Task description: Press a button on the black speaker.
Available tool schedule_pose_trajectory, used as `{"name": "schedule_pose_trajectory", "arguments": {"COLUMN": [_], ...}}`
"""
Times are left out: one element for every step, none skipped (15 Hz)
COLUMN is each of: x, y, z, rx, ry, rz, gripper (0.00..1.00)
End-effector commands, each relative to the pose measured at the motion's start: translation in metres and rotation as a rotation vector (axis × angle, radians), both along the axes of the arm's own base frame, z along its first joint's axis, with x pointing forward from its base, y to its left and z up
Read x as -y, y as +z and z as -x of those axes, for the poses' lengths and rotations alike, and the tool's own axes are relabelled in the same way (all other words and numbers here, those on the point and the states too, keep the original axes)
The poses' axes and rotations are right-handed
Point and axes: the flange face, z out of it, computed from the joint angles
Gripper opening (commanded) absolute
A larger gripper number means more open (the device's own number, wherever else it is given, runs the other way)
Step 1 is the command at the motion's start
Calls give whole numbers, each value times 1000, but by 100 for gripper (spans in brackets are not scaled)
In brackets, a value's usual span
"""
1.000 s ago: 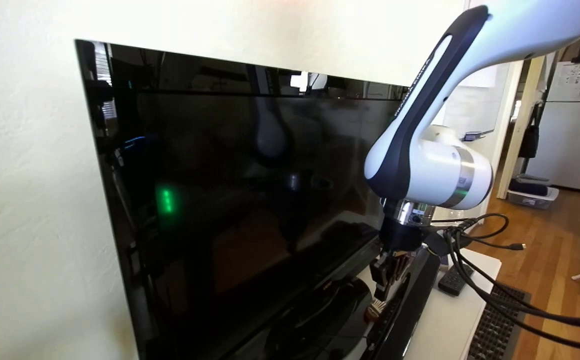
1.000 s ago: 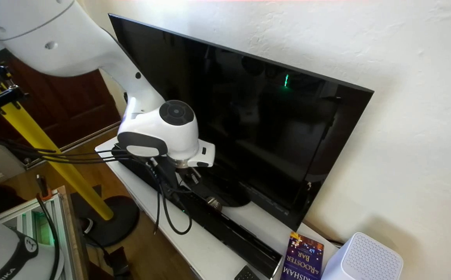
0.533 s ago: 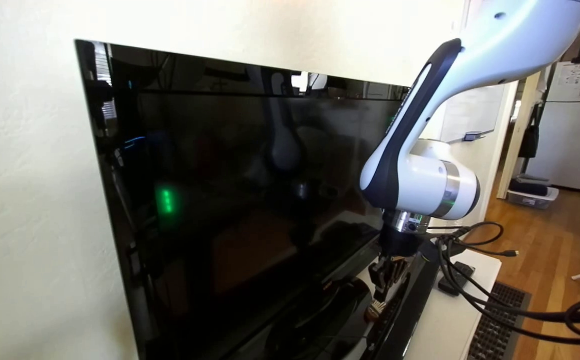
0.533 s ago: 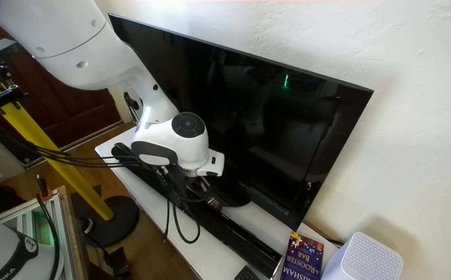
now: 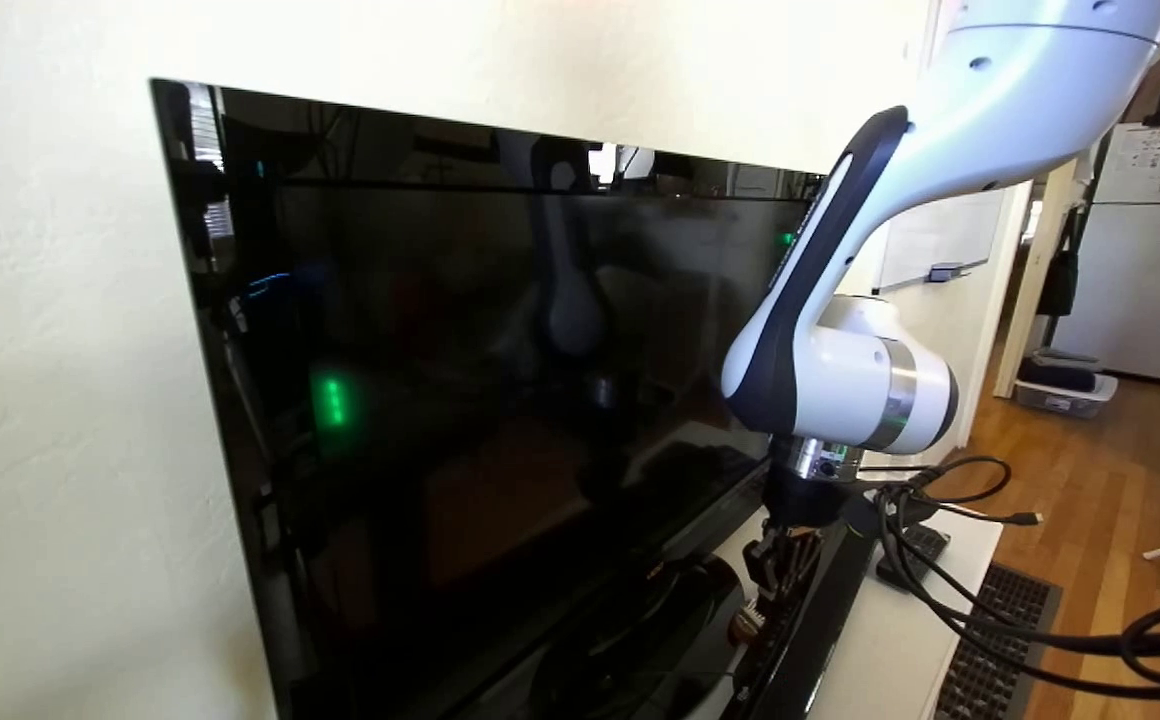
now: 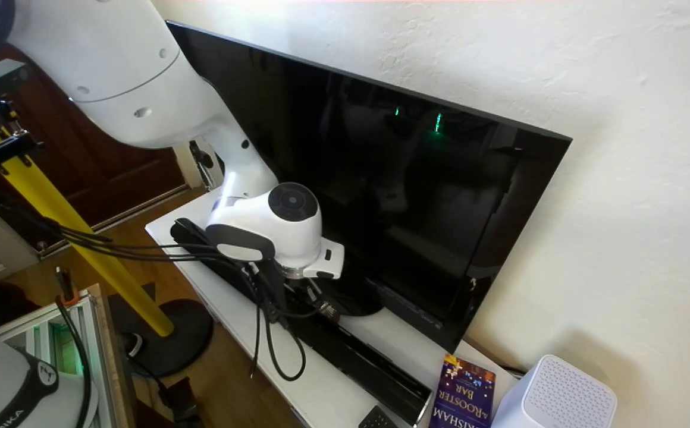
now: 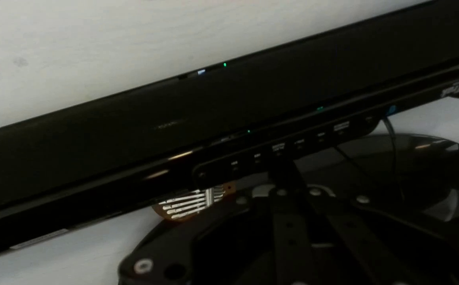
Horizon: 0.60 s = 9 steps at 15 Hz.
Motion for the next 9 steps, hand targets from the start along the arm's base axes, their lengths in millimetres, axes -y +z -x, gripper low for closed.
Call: {"name": "schedule_pose_trajectory", "arguments": {"x": [3, 4, 5, 6, 8, 8, 7, 5, 2], "y": [-6, -7, -8, -10, -14, -15, -16, -16, -14], "z": [-4, -4, -3, -1, 2, 3, 2, 1, -3], "rx": [-15, -20, -24, -44, -72, -97, -117, -134, -135], "ry": [6, 2, 0, -8, -10, -8, -5, 4, 12], "rz": [-2, -2, 1, 4, 16, 20, 24, 33, 41], "gripper": [0, 0, 0, 0, 0, 0, 0, 0, 0]}}
